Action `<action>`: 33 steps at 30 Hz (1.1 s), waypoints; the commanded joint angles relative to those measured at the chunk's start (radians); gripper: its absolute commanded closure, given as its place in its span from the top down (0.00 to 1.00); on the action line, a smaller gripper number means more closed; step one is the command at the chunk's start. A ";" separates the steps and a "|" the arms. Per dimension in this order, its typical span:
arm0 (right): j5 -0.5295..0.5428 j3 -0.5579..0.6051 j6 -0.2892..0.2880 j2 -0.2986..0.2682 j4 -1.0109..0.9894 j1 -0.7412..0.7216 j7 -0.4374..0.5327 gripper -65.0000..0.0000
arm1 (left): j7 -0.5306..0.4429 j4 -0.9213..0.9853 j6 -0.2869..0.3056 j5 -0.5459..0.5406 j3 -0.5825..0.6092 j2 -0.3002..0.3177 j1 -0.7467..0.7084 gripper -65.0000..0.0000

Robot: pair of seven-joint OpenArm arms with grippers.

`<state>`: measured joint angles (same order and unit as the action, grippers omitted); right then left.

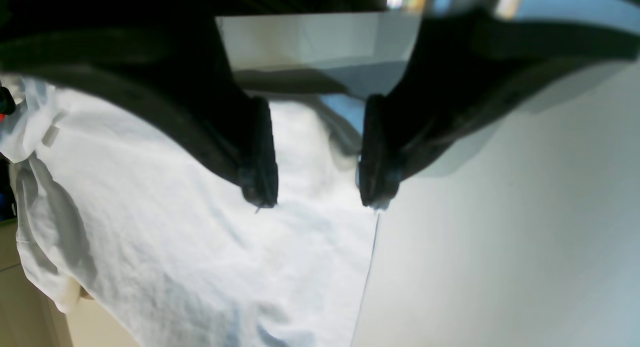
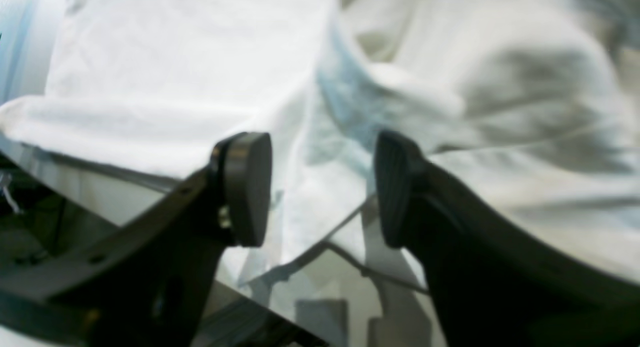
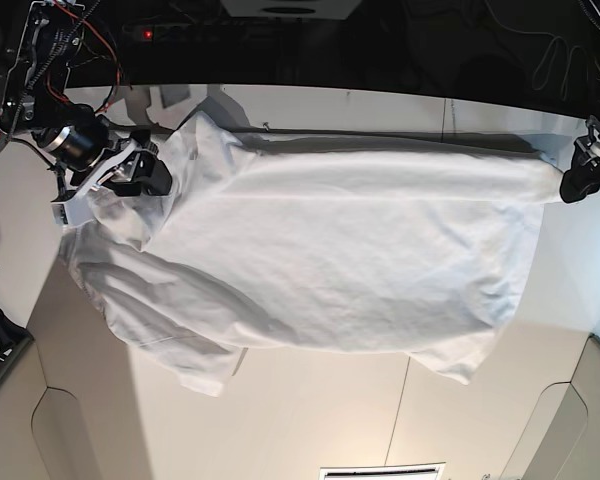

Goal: Layout the t-shirt on the table in an organized manner, then fold the t-shirt properly
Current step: 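Pull the shirt edge with the right gripper away from the left gripper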

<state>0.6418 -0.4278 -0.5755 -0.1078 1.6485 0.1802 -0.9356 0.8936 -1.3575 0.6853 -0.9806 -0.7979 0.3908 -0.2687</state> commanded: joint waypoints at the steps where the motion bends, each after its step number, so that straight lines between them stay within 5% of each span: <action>1: 0.029 -0.021 0.000 -0.011 0.019 -0.008 0.022 0.50 | -0.010 -0.016 0.008 -0.024 -0.006 0.022 0.002 0.47; 6: 0.031 -0.084 0.000 -0.011 0.018 -0.008 0.023 0.48 | -0.011 -0.016 0.008 -0.025 -0.006 0.022 0.003 0.47; 29: -0.006 -0.026 0.074 0.011 -0.038 -0.008 0.065 0.48 | -0.014 -0.016 0.008 -0.032 -0.006 0.022 0.003 0.47; 33: -0.006 0.019 0.074 0.011 -0.038 -0.008 0.066 0.25 | -0.014 -0.016 0.008 -0.032 -0.006 0.022 0.003 0.47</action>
<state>0.6201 -0.4065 -0.4973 -0.0883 1.5967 0.1799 -0.8894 0.8932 -1.3575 0.6853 -0.9882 -0.7979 0.3908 -0.2687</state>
